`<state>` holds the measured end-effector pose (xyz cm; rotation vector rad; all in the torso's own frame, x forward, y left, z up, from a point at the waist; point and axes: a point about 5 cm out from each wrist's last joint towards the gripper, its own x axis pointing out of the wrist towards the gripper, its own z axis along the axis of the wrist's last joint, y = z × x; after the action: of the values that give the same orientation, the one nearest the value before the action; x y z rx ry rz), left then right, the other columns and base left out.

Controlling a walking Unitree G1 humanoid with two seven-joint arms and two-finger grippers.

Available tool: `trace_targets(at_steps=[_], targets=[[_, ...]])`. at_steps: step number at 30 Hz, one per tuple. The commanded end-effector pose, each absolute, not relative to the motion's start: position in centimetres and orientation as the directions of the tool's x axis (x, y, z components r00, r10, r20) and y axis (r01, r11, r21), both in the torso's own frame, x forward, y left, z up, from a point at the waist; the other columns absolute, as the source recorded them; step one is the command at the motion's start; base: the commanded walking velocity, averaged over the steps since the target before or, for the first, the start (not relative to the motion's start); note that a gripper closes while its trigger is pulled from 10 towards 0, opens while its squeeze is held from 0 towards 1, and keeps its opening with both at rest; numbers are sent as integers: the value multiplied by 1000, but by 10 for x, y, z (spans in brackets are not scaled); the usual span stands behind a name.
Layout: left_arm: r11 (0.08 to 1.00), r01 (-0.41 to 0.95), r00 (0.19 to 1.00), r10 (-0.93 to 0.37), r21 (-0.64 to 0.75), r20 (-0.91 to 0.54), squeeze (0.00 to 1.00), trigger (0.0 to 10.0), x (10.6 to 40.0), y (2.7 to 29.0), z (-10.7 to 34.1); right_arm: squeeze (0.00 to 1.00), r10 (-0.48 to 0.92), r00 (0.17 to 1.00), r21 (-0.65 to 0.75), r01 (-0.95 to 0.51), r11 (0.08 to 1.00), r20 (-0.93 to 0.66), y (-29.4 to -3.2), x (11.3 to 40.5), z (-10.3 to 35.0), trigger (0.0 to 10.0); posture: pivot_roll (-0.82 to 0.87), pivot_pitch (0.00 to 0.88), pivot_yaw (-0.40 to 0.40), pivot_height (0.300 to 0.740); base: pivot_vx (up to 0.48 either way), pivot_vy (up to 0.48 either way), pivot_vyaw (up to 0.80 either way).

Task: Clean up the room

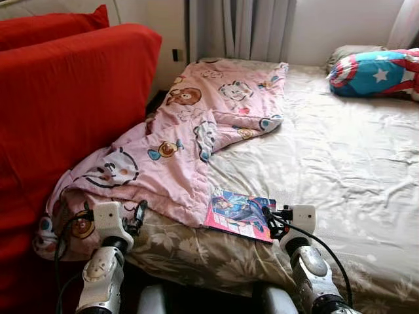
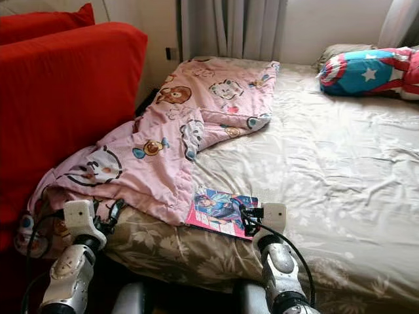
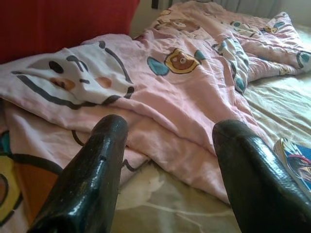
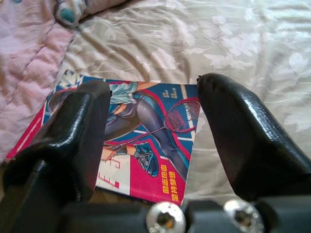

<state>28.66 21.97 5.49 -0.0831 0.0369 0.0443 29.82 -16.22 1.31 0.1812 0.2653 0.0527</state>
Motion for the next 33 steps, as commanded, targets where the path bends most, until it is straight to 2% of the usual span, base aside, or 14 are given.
trace_targets(at_steps=[1, 6, 11, 13, 22, 26, 33], targets=[[996, -45, 998, 43, -71, -36, 0, 10000, 285, 223, 57, 0, 26, 958, 227, 42, 973, -286, -168, 300, 12, 10000, 80, 0, -25, 574, 0, 0, 0], [998, -26, 999, 25, -64, -25, 0, 10000, 283, 220, 61, 0, -16, 947, 275, 110, 955, -321, -176, 302, 11, 10000, 83, 30, -25, 574, 0, 0, 0], [998, 0, 1000, -1, -57, -23, 0, 10000, 274, 211, 64, 0, -37, 932, 339, 168, 926, -361, -183, 305, 11, 10000, 102, 112, -16, 574, 0, 0, 0], [998, 3, 1000, -4, -55, -25, 0, 10000, 271, 210, 64, 0, -36, 930, 352, 174, 920, -366, -182, 305, 10, 10000, 103, 117, -14, 574, 0, 0, 0], [1000, 21, 999, -21, -16, -24, 0, 10000, 245, 214, 80, 0, 44, 929, 450, 137, 883, -367, -172, 306, 9, 10000, 158, 246, 13, 574, 0, 0, 0], [1000, 14, 999, -14, -7, -29, 0, 10000, 241, 216, 83, 0, 51, 928, 464, 136, 875, -369, -171, 306, 9, 10000, 171, 270, 10, 574, 0, 0, 0], [1000, 20, 995, -18, 17, -95, 0, 10000, 216, 214, 82, 0, 107, 929, 515, 98, 852, -354, -161, 302, 5, 10000, 191, 309, 28, 574, 0, 0, 0]])
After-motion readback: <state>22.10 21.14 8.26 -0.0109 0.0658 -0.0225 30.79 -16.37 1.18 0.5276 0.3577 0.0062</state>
